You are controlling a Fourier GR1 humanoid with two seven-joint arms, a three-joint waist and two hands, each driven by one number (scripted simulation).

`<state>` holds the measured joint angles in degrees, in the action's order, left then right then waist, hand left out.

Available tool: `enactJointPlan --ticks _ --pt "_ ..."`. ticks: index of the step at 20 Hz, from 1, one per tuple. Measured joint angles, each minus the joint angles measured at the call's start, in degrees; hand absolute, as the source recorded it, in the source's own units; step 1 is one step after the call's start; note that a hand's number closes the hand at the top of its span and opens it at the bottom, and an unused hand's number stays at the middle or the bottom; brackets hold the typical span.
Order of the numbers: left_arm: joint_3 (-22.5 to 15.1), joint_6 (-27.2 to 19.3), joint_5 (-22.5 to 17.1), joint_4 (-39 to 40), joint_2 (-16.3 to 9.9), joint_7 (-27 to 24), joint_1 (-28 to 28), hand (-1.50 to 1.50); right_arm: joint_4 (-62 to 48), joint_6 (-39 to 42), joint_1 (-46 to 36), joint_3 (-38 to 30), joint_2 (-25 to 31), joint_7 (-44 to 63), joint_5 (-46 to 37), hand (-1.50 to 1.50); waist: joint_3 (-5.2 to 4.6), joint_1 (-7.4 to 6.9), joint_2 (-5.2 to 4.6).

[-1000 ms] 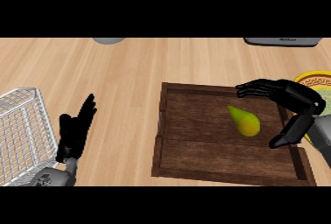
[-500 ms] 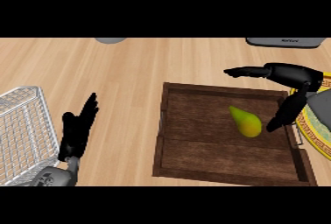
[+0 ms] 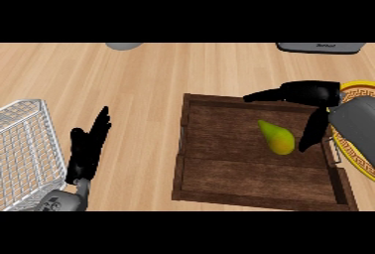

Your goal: Pick the pear from the tray and place it in the plate

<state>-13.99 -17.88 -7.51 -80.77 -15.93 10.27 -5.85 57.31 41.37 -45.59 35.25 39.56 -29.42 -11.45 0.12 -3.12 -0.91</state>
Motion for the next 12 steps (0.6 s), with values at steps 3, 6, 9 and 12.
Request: enactJointPlan --ticks 3,6,9,12 --pt "0.5 0.0 0.0 0.2 0.0 -0.1 0.1 0.00 -2.3 -1.3 -1.6 2.7 -0.6 -1.8 -1.5 -1.50 -0.03 0.21 0.05" --pt "0.7 0.0 0.3 0.4 0.2 0.3 -0.4 0.00 -5.0 -3.4 -2.6 5.1 -1.8 -4.0 -2.8 -1.50 -0.04 0.42 0.07" --pt "0.5 0.1 0.6 -0.2 0.4 0.2 0.3 0.00 -7.5 -5.1 -3.1 7.4 -2.4 -6.4 -3.9 -1.50 -0.04 0.38 0.11" --pt "0.8 -0.4 0.9 0.0 0.8 0.8 -0.3 0.00 -9.0 -6.9 -3.3 9.7 -3.1 -8.5 -5.0 -1.50 -0.13 0.81 0.26"
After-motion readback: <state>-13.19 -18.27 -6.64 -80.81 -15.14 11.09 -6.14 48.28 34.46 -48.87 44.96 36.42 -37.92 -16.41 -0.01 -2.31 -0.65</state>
